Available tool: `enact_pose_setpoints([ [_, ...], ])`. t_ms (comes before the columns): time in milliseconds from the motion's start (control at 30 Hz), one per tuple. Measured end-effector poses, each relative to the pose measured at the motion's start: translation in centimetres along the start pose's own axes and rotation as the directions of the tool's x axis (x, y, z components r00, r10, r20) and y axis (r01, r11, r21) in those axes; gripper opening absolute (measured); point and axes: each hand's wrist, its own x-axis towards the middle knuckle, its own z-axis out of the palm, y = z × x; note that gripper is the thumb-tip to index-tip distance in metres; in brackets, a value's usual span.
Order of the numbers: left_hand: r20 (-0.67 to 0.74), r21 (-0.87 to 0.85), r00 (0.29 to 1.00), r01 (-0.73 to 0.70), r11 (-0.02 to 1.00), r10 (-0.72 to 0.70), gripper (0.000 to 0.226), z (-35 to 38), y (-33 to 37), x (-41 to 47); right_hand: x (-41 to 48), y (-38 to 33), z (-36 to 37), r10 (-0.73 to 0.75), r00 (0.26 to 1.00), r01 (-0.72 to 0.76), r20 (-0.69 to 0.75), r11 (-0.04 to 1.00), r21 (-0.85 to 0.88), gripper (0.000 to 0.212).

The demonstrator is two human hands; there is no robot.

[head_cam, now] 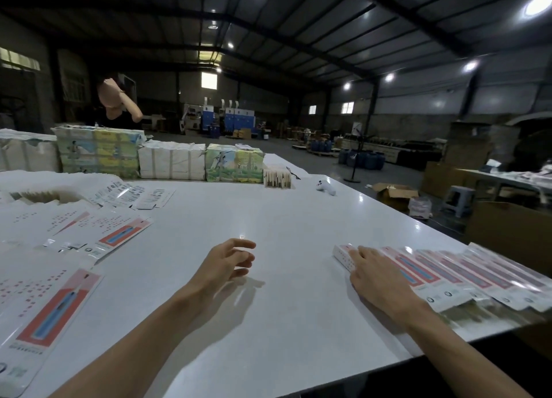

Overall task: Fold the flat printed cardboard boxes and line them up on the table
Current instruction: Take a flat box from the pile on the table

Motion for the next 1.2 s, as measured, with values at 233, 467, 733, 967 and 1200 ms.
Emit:
enact_pose_setpoints([
  [233, 0.019, 0.018, 1.000, -0.011, 1.000, 0.010, 0.027, -0.1, -0.2, 0.1, -1.1, 2.2, 0.1, 0.096, 0.995, -0.097, -0.014, 0.993, -0.071, 0.044],
  [467, -0.003, 0.064, 1.000, -0.009, 0.998, 0.009, 0.027, 0.0, 0.4, -0.5, 1.8, -4.1, -0.1, -0.051, 0.991, 0.032, -0.126, 0.988, -0.153, 0.039],
  [733, -0.208, 0.673, 0.954, -0.020, 0.739, 0.216, 0.024, -1.1, 2.4, -1.4, 7.5, -17.9, 0.0, -0.261, 0.926, 0.303, -0.273, 0.945, 0.126, 0.022],
  [967, -0.492, 0.870, 0.871, 0.491, -0.037, -0.008, 0.042, -10.6, 6.7, -3.9, 7.6, -18.5, 3.5, -0.281, 0.933, 0.325, -0.225, 0.927, 0.187, 0.022],
  [1200, -0.711, 0.703, 0.689, 0.690, -0.171, -0.143, 0.099, -15.5, 7.3, -7.5, 7.7, -19.5, 3.4, -0.285, 0.925, 0.358, -0.250, 0.873, 0.331, 0.028],
])
